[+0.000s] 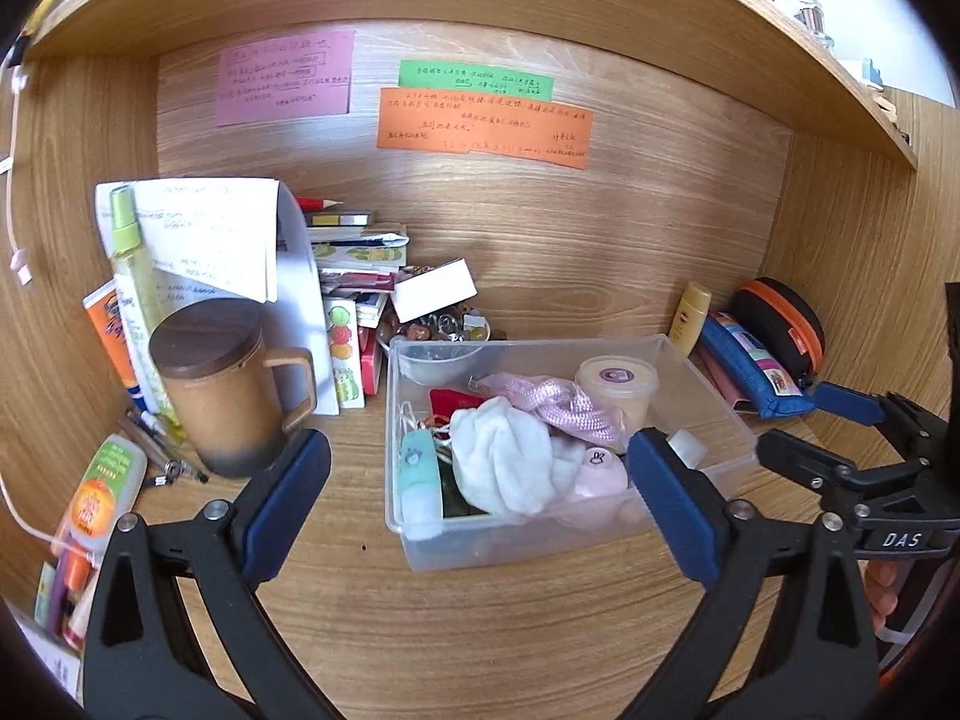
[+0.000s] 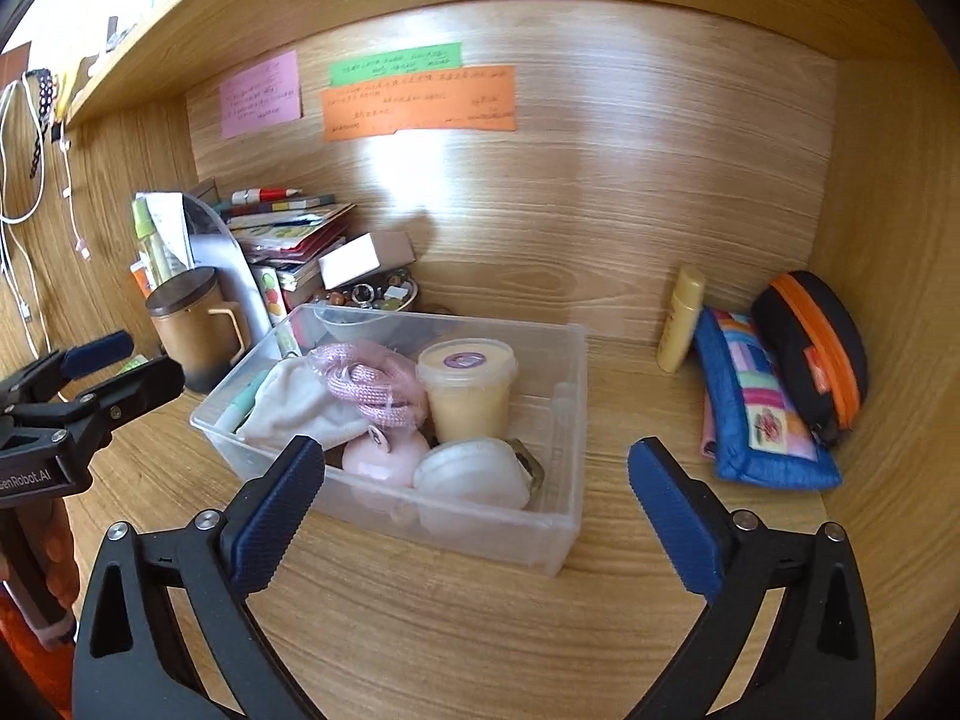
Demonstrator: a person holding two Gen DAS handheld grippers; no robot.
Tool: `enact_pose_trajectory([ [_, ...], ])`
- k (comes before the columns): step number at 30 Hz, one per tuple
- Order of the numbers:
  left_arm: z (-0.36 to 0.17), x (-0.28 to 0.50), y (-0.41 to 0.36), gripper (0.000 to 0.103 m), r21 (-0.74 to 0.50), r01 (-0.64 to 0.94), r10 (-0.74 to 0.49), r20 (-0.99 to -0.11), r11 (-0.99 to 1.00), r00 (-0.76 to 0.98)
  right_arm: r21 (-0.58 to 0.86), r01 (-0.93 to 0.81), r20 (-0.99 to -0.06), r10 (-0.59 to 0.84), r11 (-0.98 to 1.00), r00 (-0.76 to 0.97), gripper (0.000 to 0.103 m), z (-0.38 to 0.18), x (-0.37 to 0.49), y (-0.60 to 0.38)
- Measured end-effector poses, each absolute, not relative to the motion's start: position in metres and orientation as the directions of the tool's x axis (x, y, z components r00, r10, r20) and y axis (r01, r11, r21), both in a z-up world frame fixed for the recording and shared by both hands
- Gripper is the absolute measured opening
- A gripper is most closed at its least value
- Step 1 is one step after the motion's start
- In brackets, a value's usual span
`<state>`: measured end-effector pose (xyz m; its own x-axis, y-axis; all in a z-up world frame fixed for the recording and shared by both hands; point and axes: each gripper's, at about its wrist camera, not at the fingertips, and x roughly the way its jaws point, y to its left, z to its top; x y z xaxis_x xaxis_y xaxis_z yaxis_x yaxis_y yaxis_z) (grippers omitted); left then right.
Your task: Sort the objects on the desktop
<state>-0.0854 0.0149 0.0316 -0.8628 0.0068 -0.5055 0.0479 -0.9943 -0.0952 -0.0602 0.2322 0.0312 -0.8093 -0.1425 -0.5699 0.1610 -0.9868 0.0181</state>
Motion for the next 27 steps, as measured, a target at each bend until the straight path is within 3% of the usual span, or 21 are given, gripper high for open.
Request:
enact_pose_trajectory([
  [12, 0.027, -0.053, 0.031, 0.101, -0.079, 0.107, -0.055, -0.492, -0.991, -0.869, -0.028, 0.110, -0.552, -0.076, -0.994, -0.830, 0.103, 0.025, -0.024, 0.245],
  [27, 0.020, -0.049, 0.047, 0.101, -0.075, 0.067, -0.021, -0.503, -0.995, -0.864, -0.069, 0.135, -0.552, -0.075, -0.988, -0.831, 0.103, 0.022, -0.016, 0.233],
])
